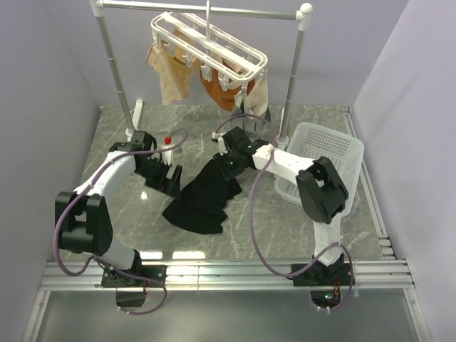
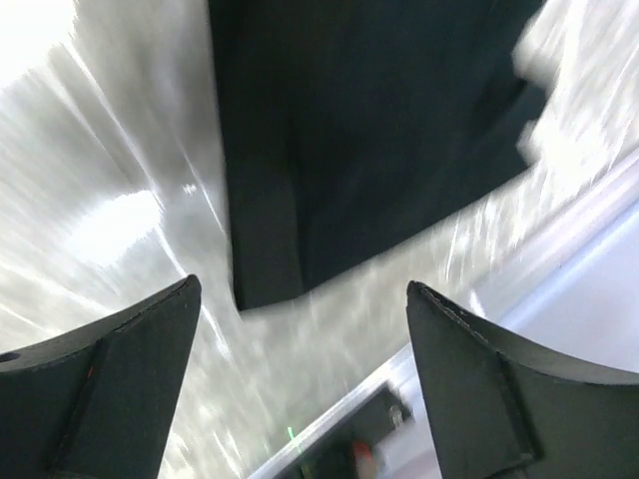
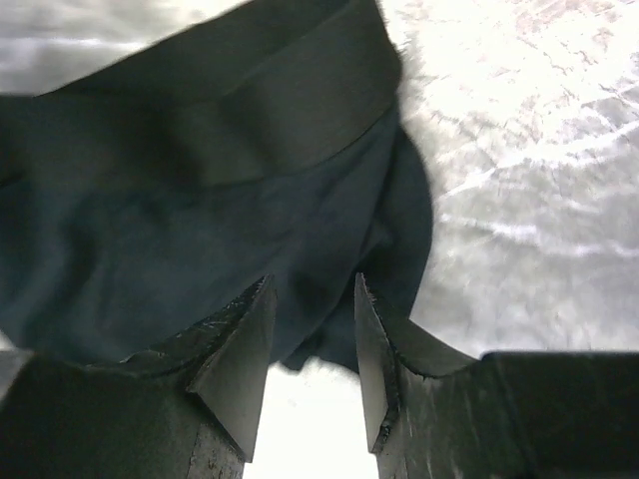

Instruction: Clip the underwear to the hanger

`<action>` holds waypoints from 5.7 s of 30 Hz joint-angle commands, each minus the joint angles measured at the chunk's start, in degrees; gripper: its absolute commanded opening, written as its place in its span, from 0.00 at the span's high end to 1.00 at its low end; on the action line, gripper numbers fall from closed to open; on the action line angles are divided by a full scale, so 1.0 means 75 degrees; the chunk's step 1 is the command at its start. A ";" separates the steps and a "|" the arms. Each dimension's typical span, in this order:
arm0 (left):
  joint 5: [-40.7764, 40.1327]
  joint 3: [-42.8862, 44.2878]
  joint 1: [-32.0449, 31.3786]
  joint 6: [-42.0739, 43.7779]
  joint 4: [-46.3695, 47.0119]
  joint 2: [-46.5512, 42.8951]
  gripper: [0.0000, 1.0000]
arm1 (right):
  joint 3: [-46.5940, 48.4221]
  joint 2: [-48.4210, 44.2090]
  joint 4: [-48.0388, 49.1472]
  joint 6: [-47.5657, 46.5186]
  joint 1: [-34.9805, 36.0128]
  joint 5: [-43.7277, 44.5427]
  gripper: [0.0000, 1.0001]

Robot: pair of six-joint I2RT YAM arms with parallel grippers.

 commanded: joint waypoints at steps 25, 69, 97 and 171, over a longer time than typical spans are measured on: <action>-0.0984 0.1464 0.0099 0.1364 0.0291 0.2722 0.92 | -0.0992 -0.0232 -0.0866 0.0373 0.0266 -0.2250 0.92; 0.0000 0.1430 -0.0053 0.3018 -0.0541 0.2852 0.96 | 0.0017 0.0939 -0.0305 0.0818 -0.1714 -0.3036 1.00; 0.0175 0.0471 0.1459 0.1121 0.0876 0.1398 0.34 | -0.0676 0.0246 -0.0245 0.0924 -0.2066 -0.2685 1.00; 0.1614 0.0329 0.1470 0.0849 0.1404 0.2071 0.99 | -0.0919 0.0156 0.0398 0.1498 -0.2418 -0.4537 1.00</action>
